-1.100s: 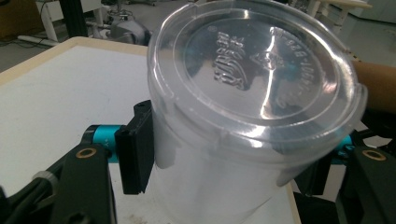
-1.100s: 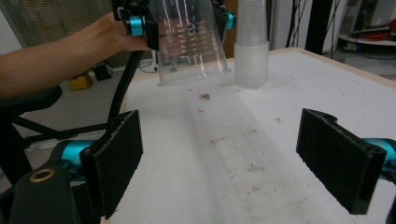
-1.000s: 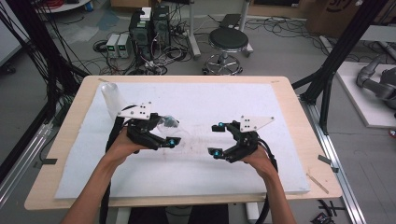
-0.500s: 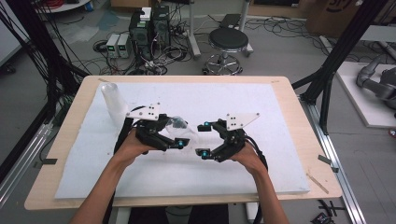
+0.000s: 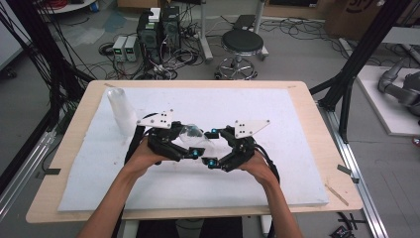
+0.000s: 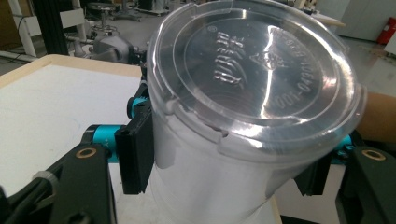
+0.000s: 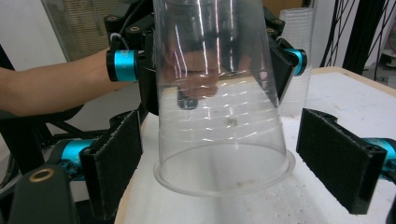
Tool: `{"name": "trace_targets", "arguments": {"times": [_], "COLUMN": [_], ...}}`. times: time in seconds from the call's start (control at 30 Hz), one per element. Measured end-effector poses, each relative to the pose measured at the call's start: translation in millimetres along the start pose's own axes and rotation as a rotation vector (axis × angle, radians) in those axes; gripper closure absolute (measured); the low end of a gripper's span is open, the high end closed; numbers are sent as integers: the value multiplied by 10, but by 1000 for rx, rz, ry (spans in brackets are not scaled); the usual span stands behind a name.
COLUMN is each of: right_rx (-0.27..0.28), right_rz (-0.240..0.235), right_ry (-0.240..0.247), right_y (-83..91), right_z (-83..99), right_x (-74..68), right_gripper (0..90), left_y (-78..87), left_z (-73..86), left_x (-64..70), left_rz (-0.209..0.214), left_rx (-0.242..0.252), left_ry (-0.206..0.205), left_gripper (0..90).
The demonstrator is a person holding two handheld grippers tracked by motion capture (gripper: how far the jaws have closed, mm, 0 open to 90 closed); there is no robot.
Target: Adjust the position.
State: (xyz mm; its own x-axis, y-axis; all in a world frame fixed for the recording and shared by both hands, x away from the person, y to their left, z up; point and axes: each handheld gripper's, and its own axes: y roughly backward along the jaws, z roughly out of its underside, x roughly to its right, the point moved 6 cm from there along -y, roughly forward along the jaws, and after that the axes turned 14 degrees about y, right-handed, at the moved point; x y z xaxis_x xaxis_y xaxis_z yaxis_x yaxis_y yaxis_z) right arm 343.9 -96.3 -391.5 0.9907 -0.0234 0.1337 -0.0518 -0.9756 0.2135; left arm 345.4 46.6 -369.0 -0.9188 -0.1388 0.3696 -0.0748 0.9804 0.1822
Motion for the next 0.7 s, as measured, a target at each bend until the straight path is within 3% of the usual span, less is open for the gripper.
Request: {"name": "trace_targets", "arguments": {"times": [0.7], "right_rx": [18], "right_rz": [-5], "right_ry": [-4], "right_y": [-104], "right_z": [2], "right_x": [-12], "right_gripper": [142], "left_y": [-52], "left_z": [-41], "left_x": [28], "left_rz": [24], "left_rx": [37], "left_ry": [6], "left_gripper": [341]}}
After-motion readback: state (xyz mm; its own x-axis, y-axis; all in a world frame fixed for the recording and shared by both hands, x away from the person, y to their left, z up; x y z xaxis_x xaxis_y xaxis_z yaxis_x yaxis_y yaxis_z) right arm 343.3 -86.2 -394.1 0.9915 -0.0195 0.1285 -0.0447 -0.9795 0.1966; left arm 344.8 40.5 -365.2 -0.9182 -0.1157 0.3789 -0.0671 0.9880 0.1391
